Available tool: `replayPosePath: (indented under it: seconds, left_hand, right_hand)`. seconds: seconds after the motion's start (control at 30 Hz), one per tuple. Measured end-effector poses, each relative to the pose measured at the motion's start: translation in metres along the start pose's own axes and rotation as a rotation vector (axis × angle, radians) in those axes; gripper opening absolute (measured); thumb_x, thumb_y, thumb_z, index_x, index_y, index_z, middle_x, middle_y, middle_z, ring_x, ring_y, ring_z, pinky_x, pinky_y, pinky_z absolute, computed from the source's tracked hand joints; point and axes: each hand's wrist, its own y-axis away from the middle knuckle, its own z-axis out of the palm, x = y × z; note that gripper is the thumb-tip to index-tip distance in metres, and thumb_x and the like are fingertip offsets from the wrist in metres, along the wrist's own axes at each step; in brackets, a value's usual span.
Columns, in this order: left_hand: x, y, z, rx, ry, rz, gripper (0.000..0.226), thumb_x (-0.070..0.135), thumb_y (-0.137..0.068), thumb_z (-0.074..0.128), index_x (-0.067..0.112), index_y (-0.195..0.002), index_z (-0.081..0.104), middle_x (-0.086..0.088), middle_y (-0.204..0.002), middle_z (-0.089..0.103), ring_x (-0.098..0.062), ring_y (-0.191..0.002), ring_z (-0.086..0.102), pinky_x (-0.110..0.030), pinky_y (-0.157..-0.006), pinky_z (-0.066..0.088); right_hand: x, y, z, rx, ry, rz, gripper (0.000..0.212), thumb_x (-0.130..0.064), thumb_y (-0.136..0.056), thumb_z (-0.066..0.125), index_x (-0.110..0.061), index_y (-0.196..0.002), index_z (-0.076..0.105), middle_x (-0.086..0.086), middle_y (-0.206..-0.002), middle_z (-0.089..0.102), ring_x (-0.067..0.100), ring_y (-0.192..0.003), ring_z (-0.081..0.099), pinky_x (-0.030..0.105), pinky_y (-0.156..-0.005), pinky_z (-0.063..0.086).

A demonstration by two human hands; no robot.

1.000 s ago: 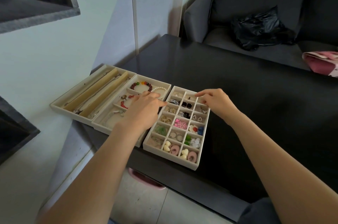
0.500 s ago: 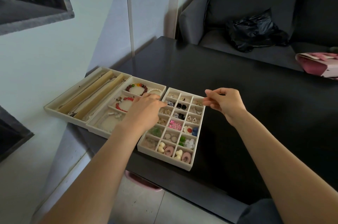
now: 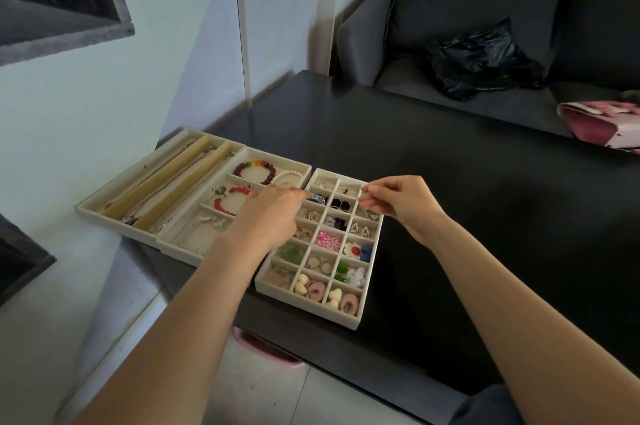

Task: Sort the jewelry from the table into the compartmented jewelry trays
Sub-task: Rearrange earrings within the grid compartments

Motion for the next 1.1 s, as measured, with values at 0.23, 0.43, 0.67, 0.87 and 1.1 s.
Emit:
replayPosePath:
  seconds: [0.23,0.43,0.67,0.87,1.1]
  left_hand:
    - [0.000,-0.004,-0.004,0.012,0.052,-0.040,0.062,-0.005,-0.088,0.046,0.023,-0.143,0.039,-0.004,-0.142,0.046,-0.020,-0.124,0.048,-0.028,-0.088,0.045]
    - [-0.001,-0.009,-0.005,0.017,0.105,-0.060,0.058,-0.004,-0.088,0.046,0.022,-0.139,0.045,-0.005,-0.134,0.053,-0.020,-0.112,0.056,-0.025,-0.078,0.043]
    - [-0.008,-0.017,-0.001,0.022,0.157,-0.070,0.043,0.009,-0.089,0.057,0.024,-0.128,0.056,0.000,-0.118,0.063,-0.018,-0.101,0.061,-0.029,-0.080,0.050]
    - [-0.011,-0.021,-0.001,0.027,0.163,-0.073,0.040,0.010,-0.090,0.055,0.023,-0.129,0.054,-0.001,-0.116,0.063,-0.018,-0.101,0.061,-0.029,-0.079,0.048]
    - [-0.011,-0.023,0.001,0.015,0.149,-0.079,0.041,0.012,-0.091,0.054,0.023,-0.131,0.052,-0.001,-0.120,0.061,-0.018,-0.105,0.058,-0.029,-0.083,0.046]
  right_hand:
    - [-0.015,-0.018,0.013,-0.029,0.145,-0.056,0.005,-0.009,-0.088,0.063,-0.014,-0.088,0.064,0.005,-0.088,0.071,0.012,-0.077,0.069,0.021,-0.066,0.055]
    - [-0.019,-0.043,0.025,-0.031,0.222,-0.066,0.006,-0.010,-0.083,0.068,-0.015,-0.083,0.069,0.004,-0.087,0.071,0.012,-0.079,0.069,0.017,-0.061,0.052]
    - [-0.022,-0.062,0.035,-0.082,0.421,-0.112,0.009,-0.003,-0.085,0.066,-0.011,-0.081,0.067,0.005,-0.082,0.068,0.007,-0.069,0.066,0.014,-0.056,0.050]
    - [-0.021,-0.074,0.044,-0.113,0.660,-0.179,0.004,-0.009,-0.085,0.067,-0.012,-0.086,0.068,0.000,-0.089,0.065,0.010,-0.082,0.062,0.021,-0.069,0.051]
    - [-0.020,-0.087,0.054,-0.140,0.813,-0.095,0.008,-0.009,-0.086,0.066,-0.009,-0.091,0.072,0.005,-0.094,0.069,0.019,-0.086,0.066,0.037,-0.082,0.056]
